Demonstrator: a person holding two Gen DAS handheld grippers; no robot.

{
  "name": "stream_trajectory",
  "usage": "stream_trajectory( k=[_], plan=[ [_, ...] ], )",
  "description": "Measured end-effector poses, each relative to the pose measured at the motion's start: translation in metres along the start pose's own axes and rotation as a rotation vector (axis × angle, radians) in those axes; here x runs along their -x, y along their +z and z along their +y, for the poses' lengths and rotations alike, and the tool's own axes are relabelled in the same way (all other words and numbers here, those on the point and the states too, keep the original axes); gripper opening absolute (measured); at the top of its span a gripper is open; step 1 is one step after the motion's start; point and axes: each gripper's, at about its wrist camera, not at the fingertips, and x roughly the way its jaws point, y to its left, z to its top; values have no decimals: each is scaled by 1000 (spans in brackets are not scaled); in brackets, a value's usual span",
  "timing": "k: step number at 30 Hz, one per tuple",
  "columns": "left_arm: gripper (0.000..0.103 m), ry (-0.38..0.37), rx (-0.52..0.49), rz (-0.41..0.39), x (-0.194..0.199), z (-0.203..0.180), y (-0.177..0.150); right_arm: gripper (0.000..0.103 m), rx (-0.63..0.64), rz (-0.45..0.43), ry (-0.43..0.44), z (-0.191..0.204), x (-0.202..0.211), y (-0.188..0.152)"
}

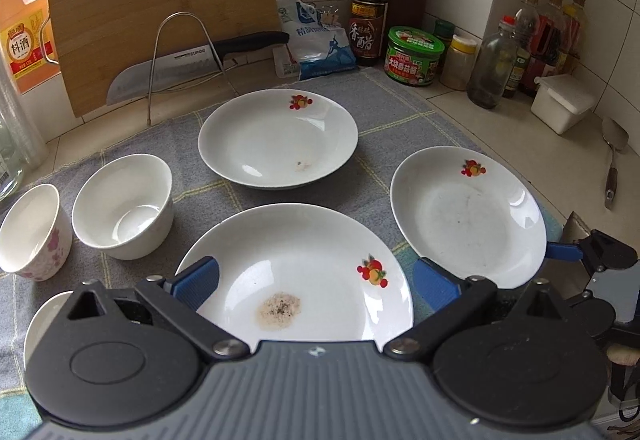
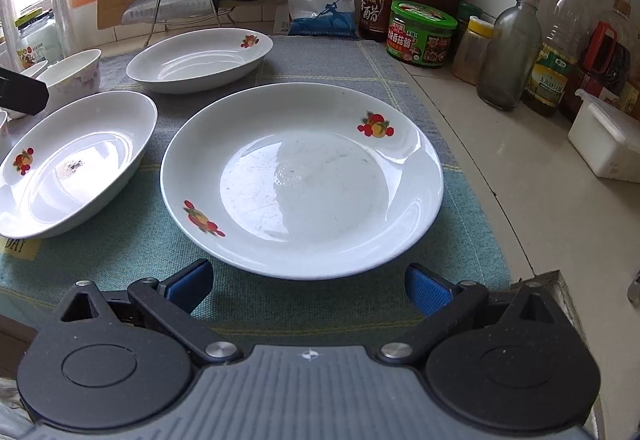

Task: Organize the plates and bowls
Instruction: 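Move the left tool toward the stained white flower plate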

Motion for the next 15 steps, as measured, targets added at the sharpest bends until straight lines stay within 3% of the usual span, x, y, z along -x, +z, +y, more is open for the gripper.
stream_trajectory(
  k=[9, 15],
  plan=[
    [102, -36, -83, -7, -26, -23, 33, 103, 56, -40, 86, -14, -14, 3],
    [102, -139, -158, 8, -50, -45, 56, 103, 79, -91, 117, -20, -15, -3]
  ],
)
